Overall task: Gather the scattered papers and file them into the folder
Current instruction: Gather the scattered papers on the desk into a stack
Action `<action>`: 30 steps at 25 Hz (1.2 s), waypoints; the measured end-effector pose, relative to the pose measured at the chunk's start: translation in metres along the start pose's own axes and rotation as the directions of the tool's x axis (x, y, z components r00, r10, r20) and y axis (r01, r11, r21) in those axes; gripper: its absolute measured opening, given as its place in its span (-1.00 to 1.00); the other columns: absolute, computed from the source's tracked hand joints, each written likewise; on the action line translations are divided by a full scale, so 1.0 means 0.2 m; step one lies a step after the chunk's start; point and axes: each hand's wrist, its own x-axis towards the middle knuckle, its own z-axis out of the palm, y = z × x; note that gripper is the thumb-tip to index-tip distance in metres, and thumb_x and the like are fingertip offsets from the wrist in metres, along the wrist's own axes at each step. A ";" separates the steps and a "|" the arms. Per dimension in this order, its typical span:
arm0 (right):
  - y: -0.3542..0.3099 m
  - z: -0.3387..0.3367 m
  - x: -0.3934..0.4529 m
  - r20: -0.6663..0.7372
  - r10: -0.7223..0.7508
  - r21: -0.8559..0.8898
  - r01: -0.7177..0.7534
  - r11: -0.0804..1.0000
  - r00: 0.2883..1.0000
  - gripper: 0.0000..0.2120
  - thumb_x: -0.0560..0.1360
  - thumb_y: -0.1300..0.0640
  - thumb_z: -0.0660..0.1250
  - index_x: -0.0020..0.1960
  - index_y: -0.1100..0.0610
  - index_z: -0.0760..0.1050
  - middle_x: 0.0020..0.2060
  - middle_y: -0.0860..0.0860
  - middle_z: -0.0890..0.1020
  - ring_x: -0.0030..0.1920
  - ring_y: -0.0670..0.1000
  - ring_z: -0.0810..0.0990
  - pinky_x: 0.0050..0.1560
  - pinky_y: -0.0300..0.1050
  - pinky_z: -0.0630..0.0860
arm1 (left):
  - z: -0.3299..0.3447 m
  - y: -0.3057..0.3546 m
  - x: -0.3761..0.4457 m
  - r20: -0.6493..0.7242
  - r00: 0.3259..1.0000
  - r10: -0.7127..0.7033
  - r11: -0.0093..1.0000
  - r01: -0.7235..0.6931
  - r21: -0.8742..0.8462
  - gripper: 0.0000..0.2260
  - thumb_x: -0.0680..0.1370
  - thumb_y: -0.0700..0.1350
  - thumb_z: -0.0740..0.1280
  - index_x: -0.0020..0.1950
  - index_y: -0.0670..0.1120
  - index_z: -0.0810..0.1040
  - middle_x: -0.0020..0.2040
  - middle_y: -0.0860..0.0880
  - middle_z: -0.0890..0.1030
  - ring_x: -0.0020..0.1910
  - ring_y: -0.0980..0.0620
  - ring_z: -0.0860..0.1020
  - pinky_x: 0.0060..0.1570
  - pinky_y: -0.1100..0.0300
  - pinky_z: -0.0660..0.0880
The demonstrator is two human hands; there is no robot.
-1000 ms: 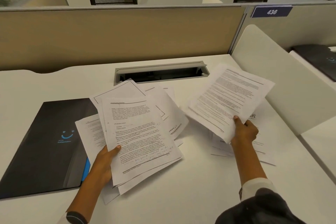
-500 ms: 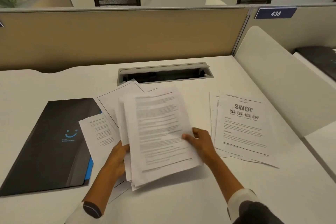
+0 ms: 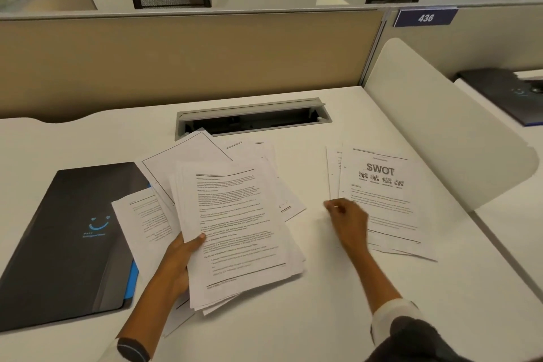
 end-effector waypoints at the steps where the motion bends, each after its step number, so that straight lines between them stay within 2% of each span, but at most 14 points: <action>1: 0.06 -0.08 0.05 -0.116 0.016 -0.116 -0.029 0.993 0.993 -0.81 0.48 0.09 0.37 0.00 0.20 0.63 -0.08 0.21 0.64 -0.02 0.19 0.59 -0.06 -0.07 0.46 | -0.01 0.01 0.00 -0.007 1.000 0.010 1.000 -0.010 -0.002 -0.67 0.51 -0.27 0.30 0.25 -0.08 0.46 0.16 -0.17 0.57 0.08 -0.16 0.56 0.10 -0.10 0.47; 2: 0.12 -0.16 0.09 -0.227 0.055 -0.230 -0.109 0.967 0.972 -0.77 0.47 0.10 0.38 0.06 0.20 0.60 0.00 0.27 0.59 0.07 0.27 0.53 0.04 0.02 0.44 | -0.01 0.01 0.01 -0.014 1.000 0.018 1.000 -0.018 -0.005 -0.68 0.51 -0.28 0.29 0.24 -0.07 0.46 0.14 -0.16 0.58 0.05 -0.14 0.56 0.06 -0.07 0.48; 4: 0.22 -0.31 0.15 -0.369 0.211 -0.378 -0.353 0.856 0.905 -0.52 0.43 0.00 0.42 0.24 0.22 0.45 0.18 0.35 0.45 0.22 0.35 0.39 0.21 0.17 0.36 | -0.03 0.01 0.02 -0.016 1.000 0.025 1.000 -0.025 -0.006 -0.67 0.52 -0.28 0.28 0.26 -0.07 0.45 0.13 -0.15 0.58 0.03 -0.12 0.57 -0.01 -0.02 0.50; 7: 0.30 -0.45 0.17 -0.309 0.491 -0.386 -0.579 0.718 0.814 0.05 0.27 -0.21 0.50 0.49 0.21 0.02 0.34 0.38 0.28 0.34 0.36 0.26 0.34 0.27 0.22 | -0.03 0.00 0.03 -0.020 1.000 0.011 1.000 -0.011 0.001 -0.68 0.52 -0.28 0.28 0.24 -0.04 0.47 0.10 -0.14 0.59 0.04 -0.13 0.56 -0.05 -0.03 0.51; 8: 0.31 -0.47 0.17 -0.276 0.524 -0.401 -0.592 0.699 0.805 0.16 0.22 -0.22 0.52 0.51 0.21 -0.09 0.38 0.36 0.24 0.37 0.34 0.24 0.35 0.28 0.21 | -0.03 0.00 0.04 -0.021 1.000 0.007 1.000 -0.007 0.002 -0.69 0.51 -0.29 0.28 0.22 -0.04 0.47 0.09 -0.13 0.59 0.04 -0.13 0.56 -0.05 -0.04 0.51; 10: 0.30 -0.47 0.17 -0.222 0.518 -0.455 -0.557 0.694 0.826 0.23 0.18 -0.21 0.56 0.51 0.25 -0.12 0.43 0.29 0.18 0.40 0.31 0.20 0.35 0.26 0.23 | -0.02 0.00 0.04 -0.027 1.000 0.007 1.000 -0.007 0.007 -0.71 0.51 -0.29 0.28 0.19 -0.03 0.48 0.07 -0.12 0.60 0.02 -0.13 0.57 -0.07 -0.03 0.51; 13: 0.27 -0.43 0.18 -0.131 0.493 -0.502 -0.486 0.715 0.860 0.17 0.13 -0.17 0.60 0.46 0.27 0.04 0.40 0.24 0.22 0.39 0.28 0.26 0.33 0.22 0.26 | -0.02 0.00 0.03 -0.027 1.000 0.007 1.000 -0.007 0.003 -0.70 0.52 -0.30 0.27 0.20 -0.03 0.48 0.06 -0.12 0.60 0.02 -0.12 0.57 -0.11 -0.01 0.52; 16: 0.26 -0.39 0.20 -0.063 0.509 -0.393 -0.490 0.778 0.858 0.04 0.12 -0.07 0.65 0.39 0.21 0.16 0.32 0.22 0.38 0.32 0.28 0.38 0.28 0.20 0.28 | -0.02 0.01 0.02 -0.016 1.000 0.002 1.000 -0.002 0.003 -0.69 0.52 -0.30 0.27 0.22 -0.04 0.47 0.07 -0.12 0.60 0.03 -0.14 0.56 -0.10 -0.02 0.52; 18: 0.27 -0.38 0.21 -0.064 0.463 -0.315 -0.458 0.831 0.884 -0.12 0.17 -0.02 0.63 0.32 0.24 0.28 0.20 0.22 0.51 0.25 0.28 0.46 0.24 0.15 0.33 | -0.02 0.01 0.02 -0.016 1.000 0.002 1.000 -0.002 -0.002 -0.71 0.52 -0.30 0.27 0.19 -0.03 0.47 0.06 -0.12 0.60 0.02 -0.13 0.56 -0.11 -0.01 0.52; 21: 0.30 -0.40 0.22 -0.069 0.431 -0.020 -0.433 0.901 0.900 -0.56 0.31 0.06 0.55 0.04 0.32 0.57 -0.03 0.26 0.64 0.07 0.29 0.58 0.16 0.16 0.50 | -0.02 0.01 0.01 -0.017 1.000 0.005 1.000 -0.005 -0.003 -0.72 0.52 -0.30 0.27 0.17 -0.04 0.48 0.05 -0.12 0.59 0.00 -0.12 0.57 -0.11 0.01 0.52; 23: 0.31 -0.40 0.23 -0.002 0.492 0.199 -0.481 0.854 0.871 -0.76 0.35 0.16 0.52 -0.12 0.30 0.59 -0.02 0.30 0.65 0.03 0.31 0.61 0.15 0.19 0.54 | -0.02 0.01 0.01 -0.023 1.000 0.007 1.000 -0.007 -0.003 -0.74 0.52 -0.30 0.27 0.13 -0.03 0.50 0.04 -0.12 0.60 -0.01 -0.11 0.57 -0.12 0.02 0.52; 25: 0.31 -0.38 0.22 0.010 0.464 0.252 -0.451 0.856 0.886 -0.83 0.41 0.20 0.46 -0.09 0.30 0.58 0.04 0.31 0.64 0.07 0.32 0.60 0.20 0.20 0.51 | -0.02 0.01 0.01 -0.022 1.000 0.008 1.000 -0.008 -0.004 -0.75 0.52 -0.30 0.27 0.11 -0.02 0.51 0.02 -0.10 0.61 -0.01 -0.11 0.58 -0.13 0.02 0.53; 28: 0.27 -0.33 0.22 -0.143 0.415 0.321 -0.355 0.878 0.898 -0.76 0.49 0.21 0.36 0.11 0.31 0.54 0.16 0.29 0.58 0.17 0.29 0.53 0.26 0.13 0.46 | -0.03 0.00 0.02 -0.023 1.000 0.003 1.000 -0.003 -0.005 -0.77 0.52 -0.30 0.27 0.07 0.00 0.53 0.02 -0.09 0.62 0.00 -0.11 0.58 -0.12 0.00 0.53; 30: 0.24 -0.32 0.22 -0.132 0.439 0.456 -0.339 0.823 0.889 -0.73 0.50 0.22 0.35 0.17 0.29 0.50 0.20 0.25 0.55 0.20 0.27 0.52 0.29 0.14 0.44 | -0.04 0.00 0.02 -0.026 1.000 -0.005 1.000 0.005 -0.010 -0.77 0.52 -0.30 0.27 0.04 0.02 0.54 0.00 -0.08 0.62 0.00 -0.12 0.58 -0.12 -0.01 0.54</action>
